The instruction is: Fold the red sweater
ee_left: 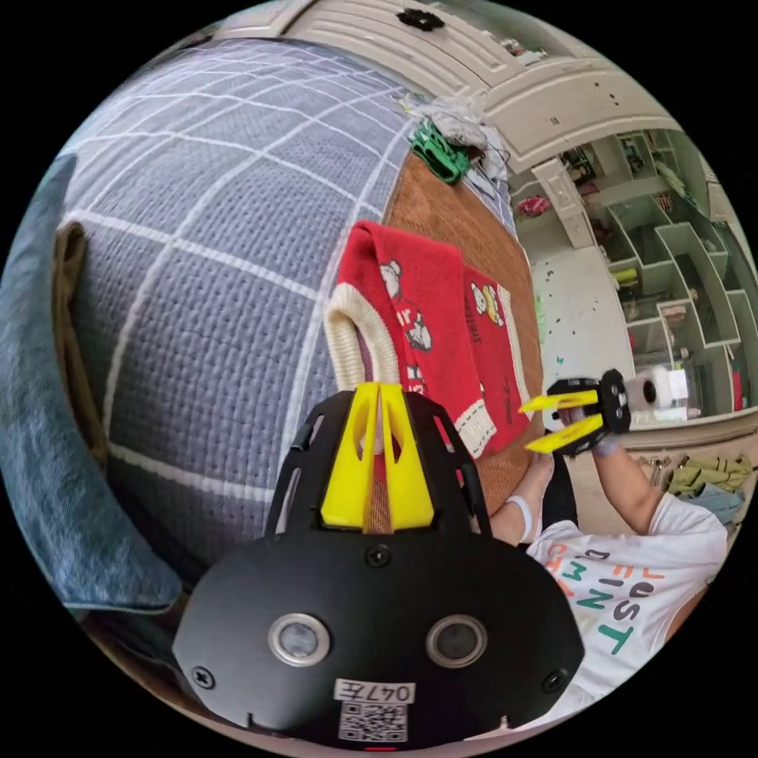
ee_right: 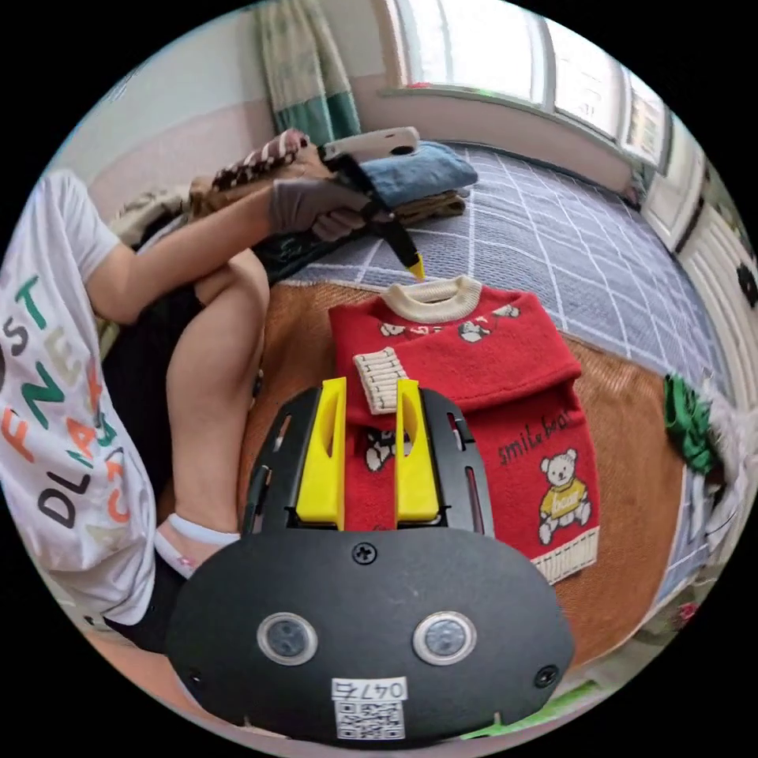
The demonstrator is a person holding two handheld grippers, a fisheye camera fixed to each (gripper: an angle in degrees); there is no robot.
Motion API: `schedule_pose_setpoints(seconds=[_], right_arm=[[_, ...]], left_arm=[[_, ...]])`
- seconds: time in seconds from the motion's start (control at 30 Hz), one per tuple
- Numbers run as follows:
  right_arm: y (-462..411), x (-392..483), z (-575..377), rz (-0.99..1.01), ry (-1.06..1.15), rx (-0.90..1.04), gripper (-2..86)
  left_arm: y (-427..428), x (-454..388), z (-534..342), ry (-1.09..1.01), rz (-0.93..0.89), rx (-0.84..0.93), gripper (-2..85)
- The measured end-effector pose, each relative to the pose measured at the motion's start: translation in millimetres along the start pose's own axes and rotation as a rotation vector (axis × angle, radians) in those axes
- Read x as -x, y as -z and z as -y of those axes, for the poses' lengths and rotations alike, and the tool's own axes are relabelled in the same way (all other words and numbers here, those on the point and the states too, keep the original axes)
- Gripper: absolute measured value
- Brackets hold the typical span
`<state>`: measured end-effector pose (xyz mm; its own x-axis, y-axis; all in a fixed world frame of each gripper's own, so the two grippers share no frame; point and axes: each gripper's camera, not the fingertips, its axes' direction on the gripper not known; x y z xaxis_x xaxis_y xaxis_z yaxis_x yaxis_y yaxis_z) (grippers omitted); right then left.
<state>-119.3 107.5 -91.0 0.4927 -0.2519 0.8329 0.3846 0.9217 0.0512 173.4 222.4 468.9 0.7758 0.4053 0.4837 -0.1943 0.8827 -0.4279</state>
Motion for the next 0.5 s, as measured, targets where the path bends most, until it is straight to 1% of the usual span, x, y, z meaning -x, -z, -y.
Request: schedule_pose_setpoints(seconds=[0.03, 0.1, 0.17, 0.23, 0.37, 0.43, 0.5], right_arm=[[-7, 13, 12, -0.051, 0.032, 0.028, 9.5], [-17, 23, 25, -0.081, 0.051, 0.058, 8.7], [-26, 26, 34, -0.061, 0.056, 0.09, 7.1], [-23, 24, 43, -0.053, 0.033, 0.103, 2.9], [16, 12, 47, 0.012, -0.099, -0.048, 0.2], [38, 1, 42, 0.094, -0.228, -0.18, 0.0], [43, -6, 33, 0.169, -0.326, -0.267, -0.1]], left_arm=[[3, 14, -12, 0.041, -0.012, -0.024, -0.5], [4, 33, -29, 0.094, -0.042, -0.059, 0.1], [1, 50, -46, 0.143, -0.073, -0.083, 2.0], [-4, 57, -54, 0.156, -0.079, -0.081, 3.1], [-18, 63, -64, 0.156, -0.072, -0.053, 3.9], [-22, 65, -66, 0.153, -0.073, -0.052, 4.0], [-26, 68, -68, 0.152, -0.074, -0.051, 4.2]])
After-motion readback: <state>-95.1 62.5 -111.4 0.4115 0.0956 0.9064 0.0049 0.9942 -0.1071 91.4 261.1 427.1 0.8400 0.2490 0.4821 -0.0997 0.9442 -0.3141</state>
